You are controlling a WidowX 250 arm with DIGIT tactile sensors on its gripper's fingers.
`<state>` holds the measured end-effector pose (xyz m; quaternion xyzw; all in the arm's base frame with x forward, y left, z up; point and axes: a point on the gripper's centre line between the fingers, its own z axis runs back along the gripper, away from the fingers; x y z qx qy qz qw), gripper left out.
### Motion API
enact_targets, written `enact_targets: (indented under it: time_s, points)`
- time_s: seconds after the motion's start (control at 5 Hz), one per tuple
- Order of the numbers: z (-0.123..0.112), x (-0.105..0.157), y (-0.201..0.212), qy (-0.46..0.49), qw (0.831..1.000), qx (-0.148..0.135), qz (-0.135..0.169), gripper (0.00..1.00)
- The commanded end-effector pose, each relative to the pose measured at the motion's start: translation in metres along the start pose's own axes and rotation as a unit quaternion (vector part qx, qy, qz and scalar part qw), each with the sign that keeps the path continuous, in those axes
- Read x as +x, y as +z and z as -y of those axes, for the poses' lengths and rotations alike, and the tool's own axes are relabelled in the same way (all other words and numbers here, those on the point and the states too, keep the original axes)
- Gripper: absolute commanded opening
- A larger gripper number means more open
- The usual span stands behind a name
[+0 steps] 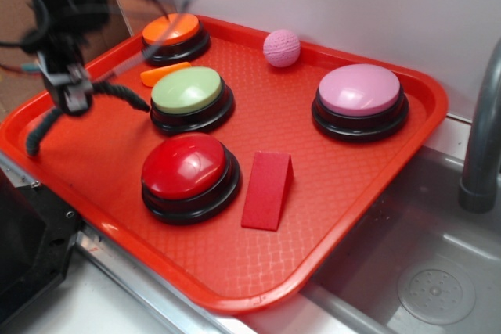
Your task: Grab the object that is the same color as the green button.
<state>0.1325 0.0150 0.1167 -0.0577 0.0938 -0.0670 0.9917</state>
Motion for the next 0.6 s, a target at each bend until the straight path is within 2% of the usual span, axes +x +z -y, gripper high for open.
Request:
enact_targets:
  time_s: [0.0,0.2,0.4]
  points:
    - [0.021,-0.022,0.103,0.052,0.998,-0.007,0.046,0.0]
    - [0.03,-0.041,0.147,0.137,0.989,0.048,0.012,0.0]
    - [0.027,-0.042,0.149,0.128,0.991,0.025,0.018,0.0]
